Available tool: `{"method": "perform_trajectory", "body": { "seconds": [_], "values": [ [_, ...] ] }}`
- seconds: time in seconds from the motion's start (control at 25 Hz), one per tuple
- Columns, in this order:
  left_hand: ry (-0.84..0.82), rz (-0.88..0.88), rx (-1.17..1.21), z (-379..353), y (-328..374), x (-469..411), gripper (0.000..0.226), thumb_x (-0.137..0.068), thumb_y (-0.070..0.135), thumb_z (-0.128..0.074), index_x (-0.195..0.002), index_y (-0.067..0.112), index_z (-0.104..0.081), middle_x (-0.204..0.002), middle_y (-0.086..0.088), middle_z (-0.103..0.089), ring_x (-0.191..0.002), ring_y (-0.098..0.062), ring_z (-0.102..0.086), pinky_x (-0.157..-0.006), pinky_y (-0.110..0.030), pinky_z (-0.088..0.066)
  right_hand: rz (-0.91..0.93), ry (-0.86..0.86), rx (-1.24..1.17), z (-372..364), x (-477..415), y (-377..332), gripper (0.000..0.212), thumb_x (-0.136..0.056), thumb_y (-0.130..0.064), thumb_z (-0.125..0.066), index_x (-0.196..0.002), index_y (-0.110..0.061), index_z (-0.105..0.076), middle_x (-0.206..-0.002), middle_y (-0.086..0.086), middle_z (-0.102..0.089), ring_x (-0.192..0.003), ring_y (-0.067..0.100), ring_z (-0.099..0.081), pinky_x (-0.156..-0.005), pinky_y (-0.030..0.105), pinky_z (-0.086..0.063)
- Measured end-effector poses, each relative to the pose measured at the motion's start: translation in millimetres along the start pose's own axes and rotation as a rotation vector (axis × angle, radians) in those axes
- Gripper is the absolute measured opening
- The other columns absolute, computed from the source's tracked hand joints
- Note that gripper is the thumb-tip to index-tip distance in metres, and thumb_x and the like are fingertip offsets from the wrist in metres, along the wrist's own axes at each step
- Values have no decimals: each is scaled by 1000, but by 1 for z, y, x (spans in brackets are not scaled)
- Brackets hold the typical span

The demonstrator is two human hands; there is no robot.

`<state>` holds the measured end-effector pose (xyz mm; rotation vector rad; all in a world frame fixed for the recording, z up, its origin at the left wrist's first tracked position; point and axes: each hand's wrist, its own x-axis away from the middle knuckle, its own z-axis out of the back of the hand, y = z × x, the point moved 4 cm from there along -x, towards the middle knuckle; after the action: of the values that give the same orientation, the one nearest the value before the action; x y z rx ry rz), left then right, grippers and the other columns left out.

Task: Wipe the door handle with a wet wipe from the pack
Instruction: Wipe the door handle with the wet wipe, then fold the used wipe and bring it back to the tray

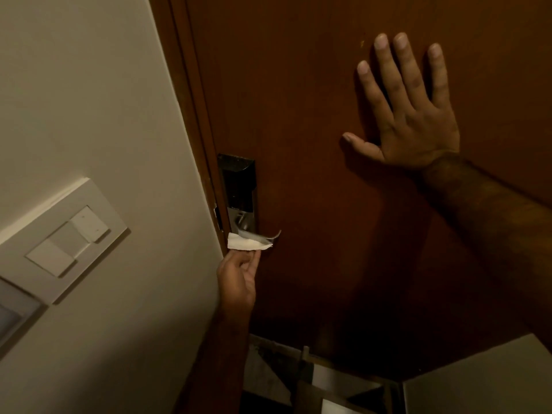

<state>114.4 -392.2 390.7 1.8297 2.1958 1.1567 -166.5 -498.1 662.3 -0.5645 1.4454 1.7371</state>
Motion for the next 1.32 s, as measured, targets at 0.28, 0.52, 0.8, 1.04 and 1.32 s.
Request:
{"method": "perform_trajectory", "body": {
  "seconds": [0.28,0.52,0.8,1.04,1.32],
  "values": [
    [71,109,-13,34,5,45,47,-98,3,-57,-143,7,-45,-122,-18,-66,-110,-34,-67,-84,-43,-57,-3,-46,-19,-1,-1,-1,101,-107,-80,-30,-177,-11,-6,-180,20,-12,-166,40,-20,-128,65,-12],
    [61,116,-267,57,9,84,54,-99,-2,-55,-151,1,-43,-144,-23,-59,-126,-37,-61,-105,-49,-50,-8,-125,-122,8,-3,1,97,-109,-77,-28,-177,-12,-5,-181,19,-11,-167,39,-17,-129,63,-10],
    [-108,75,-503,46,27,138,38,-92,2,-68,-129,12,-66,-119,-13,-78,-110,-30,-75,-82,-39,-64,-286,-540,-727,79,30,-65,84,-110,-62,-51,-172,-9,-33,-177,15,-31,-165,30,-28,-133,48,-26],
    [-234,-36,-569,24,33,164,24,-89,2,-72,-110,15,-76,-109,-10,-81,-97,-23,-79,-70,-28,-62,-932,-1189,-1894,186,122,-178,36,-95,-31,-86,-128,-19,-78,-113,-5,-82,-103,10,-80,-84,24,-66],
    [-370,-196,-835,15,45,192,22,-84,1,-74,-90,20,-83,-103,-7,-81,-99,-27,-77,-78,-36,-63,-1484,-1080,-1997,223,143,-166,13,-100,1,-74,-105,-8,-81,-106,8,-84,-89,13,-83,-69,22,-67]
  ]
}}
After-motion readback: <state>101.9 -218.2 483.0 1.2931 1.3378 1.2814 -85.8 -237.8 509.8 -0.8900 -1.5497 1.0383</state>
